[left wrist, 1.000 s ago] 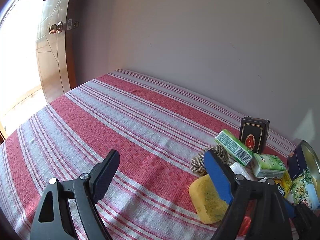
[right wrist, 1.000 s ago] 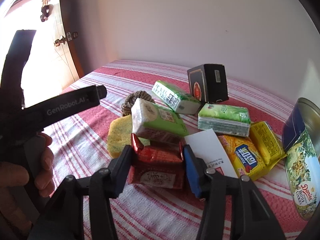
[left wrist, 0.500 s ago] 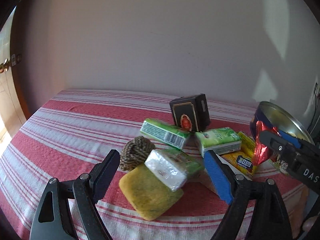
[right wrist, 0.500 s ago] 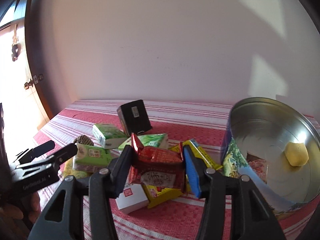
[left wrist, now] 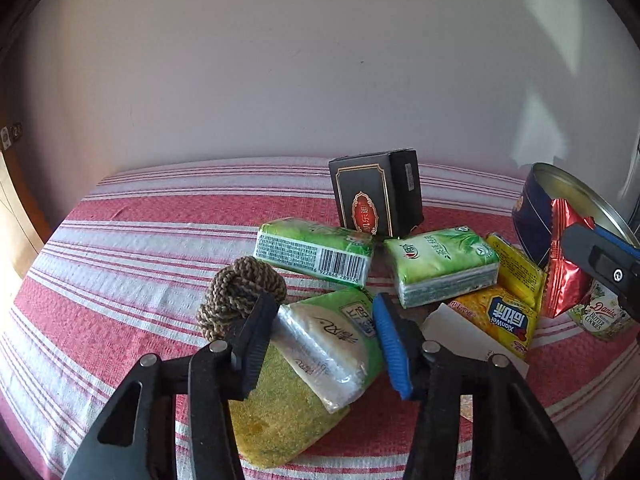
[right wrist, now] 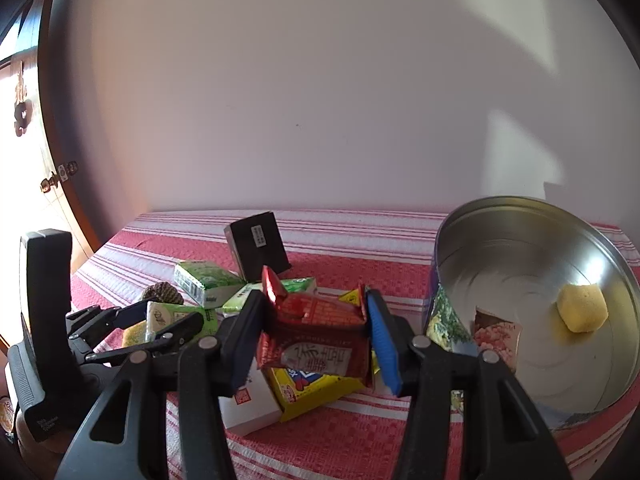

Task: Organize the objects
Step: 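Grasp the red wrapped snack with the right gripper while the left grasps a white soap bar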

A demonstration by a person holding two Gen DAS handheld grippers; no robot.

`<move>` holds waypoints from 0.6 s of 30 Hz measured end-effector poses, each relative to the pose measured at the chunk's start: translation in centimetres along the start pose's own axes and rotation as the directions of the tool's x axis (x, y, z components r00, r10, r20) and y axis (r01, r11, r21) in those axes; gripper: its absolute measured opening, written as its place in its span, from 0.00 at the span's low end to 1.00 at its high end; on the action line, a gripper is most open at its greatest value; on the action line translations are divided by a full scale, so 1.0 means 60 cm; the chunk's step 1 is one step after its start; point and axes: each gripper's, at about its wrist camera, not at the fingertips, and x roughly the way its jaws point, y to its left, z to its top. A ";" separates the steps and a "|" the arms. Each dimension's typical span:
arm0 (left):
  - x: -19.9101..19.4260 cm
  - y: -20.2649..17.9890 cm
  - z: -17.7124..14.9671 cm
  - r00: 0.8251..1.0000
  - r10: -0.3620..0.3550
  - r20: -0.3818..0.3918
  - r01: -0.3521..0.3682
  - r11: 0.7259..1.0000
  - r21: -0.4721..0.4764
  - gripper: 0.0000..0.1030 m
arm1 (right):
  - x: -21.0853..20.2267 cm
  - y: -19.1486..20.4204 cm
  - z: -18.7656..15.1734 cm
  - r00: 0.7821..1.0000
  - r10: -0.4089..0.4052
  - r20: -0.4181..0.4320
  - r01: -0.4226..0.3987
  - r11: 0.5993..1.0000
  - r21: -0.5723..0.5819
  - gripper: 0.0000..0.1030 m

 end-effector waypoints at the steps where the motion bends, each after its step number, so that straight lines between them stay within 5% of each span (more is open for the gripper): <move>1: -0.002 0.000 0.000 1.000 0.005 0.006 -0.005 1.000 -0.001 0.47 | 0.000 0.000 0.000 1.000 0.003 0.002 -0.003 1.000 0.003 0.50; 10: -0.053 -0.010 -0.011 0.985 0.060 0.162 -0.063 0.998 0.014 0.28 | -0.003 0.003 -0.001 0.999 -0.017 0.033 0.017 1.000 0.002 0.50; 18: -0.054 -0.025 -0.006 0.976 0.081 0.202 -0.084 0.996 0.003 0.26 | -0.011 -0.001 0.002 0.998 -0.017 0.060 0.015 1.000 0.025 0.50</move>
